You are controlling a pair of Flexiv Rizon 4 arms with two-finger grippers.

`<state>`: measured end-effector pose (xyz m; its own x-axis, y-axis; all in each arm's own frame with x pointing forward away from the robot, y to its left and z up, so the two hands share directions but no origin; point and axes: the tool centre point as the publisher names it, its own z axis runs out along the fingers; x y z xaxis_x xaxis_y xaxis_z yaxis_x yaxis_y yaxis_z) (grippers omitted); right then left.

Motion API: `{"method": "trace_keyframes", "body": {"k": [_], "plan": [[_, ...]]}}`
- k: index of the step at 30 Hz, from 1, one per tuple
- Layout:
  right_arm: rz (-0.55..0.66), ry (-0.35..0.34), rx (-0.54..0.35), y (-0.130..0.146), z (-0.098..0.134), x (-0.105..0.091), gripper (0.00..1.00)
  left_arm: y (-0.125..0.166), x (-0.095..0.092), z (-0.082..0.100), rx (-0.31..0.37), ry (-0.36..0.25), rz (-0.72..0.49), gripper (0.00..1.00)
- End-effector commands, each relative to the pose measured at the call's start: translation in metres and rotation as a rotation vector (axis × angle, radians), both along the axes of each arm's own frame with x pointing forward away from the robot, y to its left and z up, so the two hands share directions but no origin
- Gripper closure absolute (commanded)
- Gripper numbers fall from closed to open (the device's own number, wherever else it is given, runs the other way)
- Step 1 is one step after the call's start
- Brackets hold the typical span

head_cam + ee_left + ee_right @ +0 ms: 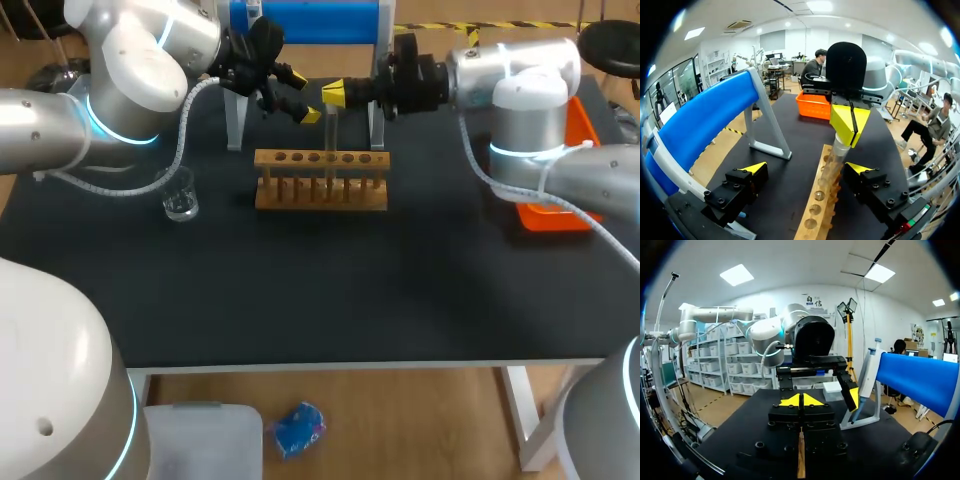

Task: Invert the test tube, pick up the pipette, mount the tip to pipette, aspirate from beaker and dispense into the tube, eject the tip, return the pipette, and cap with the stopper.

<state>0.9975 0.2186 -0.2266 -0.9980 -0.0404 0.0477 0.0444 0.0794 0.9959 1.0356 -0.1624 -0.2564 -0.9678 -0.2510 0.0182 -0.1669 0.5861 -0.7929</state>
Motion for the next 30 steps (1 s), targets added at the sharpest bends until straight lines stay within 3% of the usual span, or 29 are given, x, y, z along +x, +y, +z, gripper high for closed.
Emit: {"method": "trace_keyframes", "body": {"k": [1, 12, 30], "plan": [[0.008, 0.005, 0.002, -0.001, -0.012, 0.003, 1.00, 0.000, 0.001, 0.001, 0.004, 0.005, -0.003, 0.00], [0.005, 0.023, -0.003, -0.001, -0.016, 0.001, 1.00, 0.000, 0.001, 0.001, 0.004, 0.005, -0.003, 0.00], [0.010, -0.061, -0.007, -0.008, 0.026, 0.002, 1.00, 0.000, 0.001, 0.001, 0.004, 0.005, -0.003, 0.00]]}}
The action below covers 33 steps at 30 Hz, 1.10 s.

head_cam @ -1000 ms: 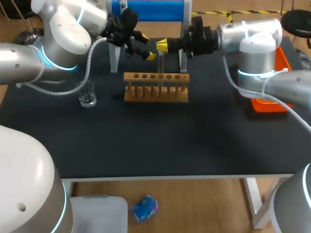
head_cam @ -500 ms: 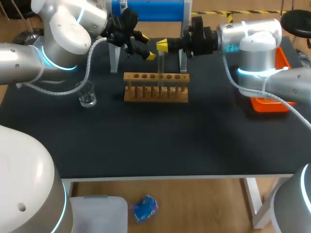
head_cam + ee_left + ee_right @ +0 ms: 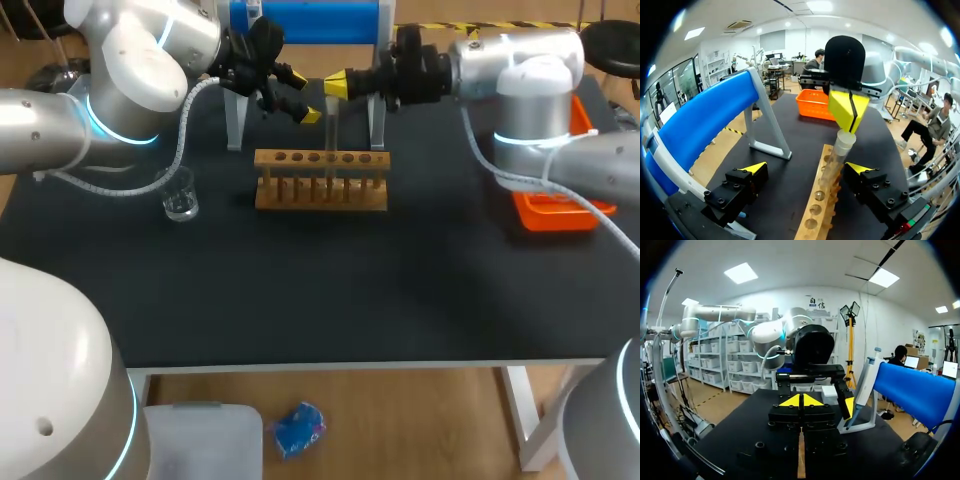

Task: Invert the test tube, pick up the pipette, mount the tip to pipette, aspirate from beaker and dispense into the tube, eject the tip, return the pipette, and cap with the stopper.

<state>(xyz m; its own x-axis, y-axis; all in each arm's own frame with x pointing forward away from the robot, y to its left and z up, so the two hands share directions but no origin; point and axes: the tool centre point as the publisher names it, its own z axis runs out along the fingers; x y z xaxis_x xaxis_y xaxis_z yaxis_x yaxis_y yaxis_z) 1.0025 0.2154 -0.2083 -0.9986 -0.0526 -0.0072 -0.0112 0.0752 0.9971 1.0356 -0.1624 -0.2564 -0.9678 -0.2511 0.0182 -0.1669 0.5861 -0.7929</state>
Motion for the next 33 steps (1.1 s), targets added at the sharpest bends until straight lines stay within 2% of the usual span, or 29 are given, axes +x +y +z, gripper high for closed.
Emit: {"method": "trace_keyframes", "body": {"k": [1, 8, 11, 14, 16, 17, 27, 33], "plan": [[-0.004, -0.010, -0.014, -0.005, 0.010, -0.003, 1.00, 0.000, 0.001, 0.001, 0.004, 0.005, -0.003, 0.00], [-0.026, -0.036, -0.077, -0.015, 0.020, -0.003, 1.00, 0.000, 0.001, 0.001, 0.004, 0.005, -0.003, 0.00], [-0.041, -0.045, -0.126, -0.024, 0.023, -0.003, 1.00, 0.000, 0.001, 0.001, 0.004, 0.005, -0.003, 0.00], [-0.059, -0.066, -0.220, -0.034, 0.025, -0.004, 1.00, 0.000, 0.001, 0.001, 0.004, 0.005, -0.003, 0.00], [-0.067, -0.078, -0.279, -0.041, 0.024, -0.004, 0.51, 0.000, 0.001, 0.001, 0.004, 0.005, -0.003, 0.00], [-0.075, -0.083, -0.311, -0.044, 0.024, -0.004, 0.00, 0.000, 0.001, 0.001, 0.004, 0.005, -0.003, 0.00], [-0.071, -0.093, -0.524, -0.066, 0.003, -0.004, 0.00, 0.000, 0.001, 0.001, 0.004, 0.005, -0.003, 0.00], [-0.059, -0.098, -0.576, -0.076, -0.016, -0.009, 0.00, 0.000, 0.001, 0.001, 0.004, 0.005, -0.003, 0.00]]}}
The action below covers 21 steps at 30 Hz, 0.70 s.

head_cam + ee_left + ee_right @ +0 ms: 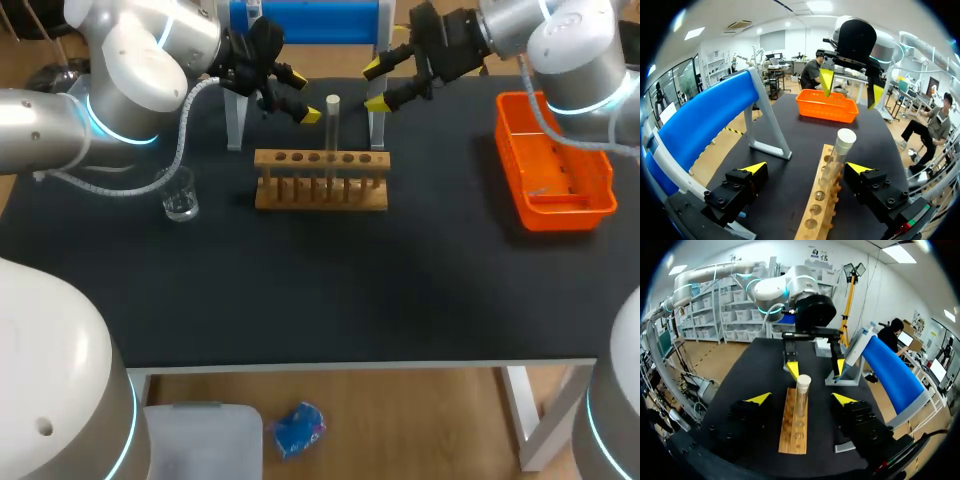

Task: Invert the test tube, pick up the pipette, mount the tip to pipette, aspirate from beaker and dispense into the tube, eject the tip, return the pipette, and cap with the stopper.

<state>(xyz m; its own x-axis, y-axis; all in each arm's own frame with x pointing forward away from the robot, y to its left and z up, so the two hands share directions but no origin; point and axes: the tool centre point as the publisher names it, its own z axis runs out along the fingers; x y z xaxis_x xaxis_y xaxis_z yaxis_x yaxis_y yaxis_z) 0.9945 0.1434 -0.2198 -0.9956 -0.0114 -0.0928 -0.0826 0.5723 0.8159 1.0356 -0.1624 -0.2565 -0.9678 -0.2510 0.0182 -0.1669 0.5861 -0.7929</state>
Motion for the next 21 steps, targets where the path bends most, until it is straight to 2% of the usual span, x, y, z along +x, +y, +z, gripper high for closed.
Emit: {"method": "trace_keyframes", "body": {"k": [1, 9, 12, 21], "plan": [[0.002, 0.009, -0.053, -0.005, -0.007, -0.002, 0.00, 0.000, 0.001, 0.001, 0.004, 0.005, -0.003, 0.00], [-0.058, 0.024, -0.023, -0.017, -0.011, -0.007, 0.00, 0.019, -0.015, 0.011, -0.053, 0.015, 0.060, 0.00], [-0.080, 0.031, 0.009, -0.022, -0.009, -0.009, 0.00, 0.029, -0.024, 0.015, -0.024, 0.011, 0.105, 0.00], [-0.181, 0.025, 0.069, -0.044, -0.001, -0.018, 0.00, 0.073, -0.041, 0.025, -0.008, -0.004, 0.266, 0.00]]}}
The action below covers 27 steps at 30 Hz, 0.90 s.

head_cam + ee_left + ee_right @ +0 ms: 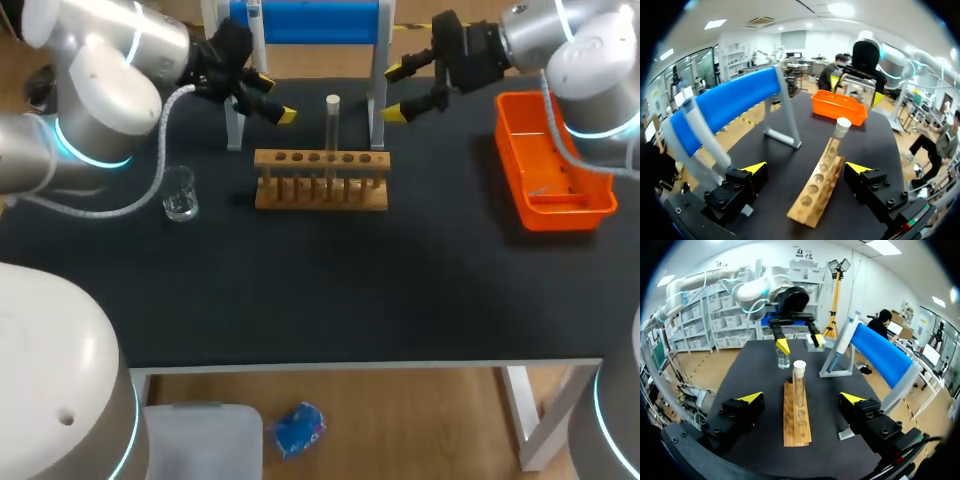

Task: Invert the test tube, pick up the pipette, mount the tip to pipette, aspirate from beaker and dispense into the tube, eject the tip, return the pipette, and cap with the stopper.

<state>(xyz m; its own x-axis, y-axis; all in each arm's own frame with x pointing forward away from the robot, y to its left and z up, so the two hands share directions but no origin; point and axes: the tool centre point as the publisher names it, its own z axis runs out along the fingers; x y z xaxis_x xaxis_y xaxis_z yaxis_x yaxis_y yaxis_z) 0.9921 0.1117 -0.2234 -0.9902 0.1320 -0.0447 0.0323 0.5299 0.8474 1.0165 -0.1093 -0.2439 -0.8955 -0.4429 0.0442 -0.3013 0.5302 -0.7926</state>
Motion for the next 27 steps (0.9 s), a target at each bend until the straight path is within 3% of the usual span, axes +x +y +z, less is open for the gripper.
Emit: {"method": "trace_keyframes", "body": {"k": [1, 11, 15, 27], "plan": [[-0.051, -0.020, 0.017, -0.015, 0.004, -0.017, 0.00, 0.023, -0.023, 0.013, 0.003, -0.029, 0.071, 0.00], [-0.157, -0.009, 0.042, -0.053, 0.006, -0.038, 0.00, 0.061, -0.036, 0.025, 0.017, -0.053, 0.232, 0.00], [-0.228, 0.001, 0.061, -0.072, 0.005, -0.046, 0.00, 0.075, -0.040, 0.031, -0.025, -0.063, 0.303, 0.00], [-0.228, 0.001, 0.061, -0.072, 0.005, -0.046, 0.00, 0.075, -0.040, 0.031, -0.025, -0.063, 0.303, 0.00]]}}
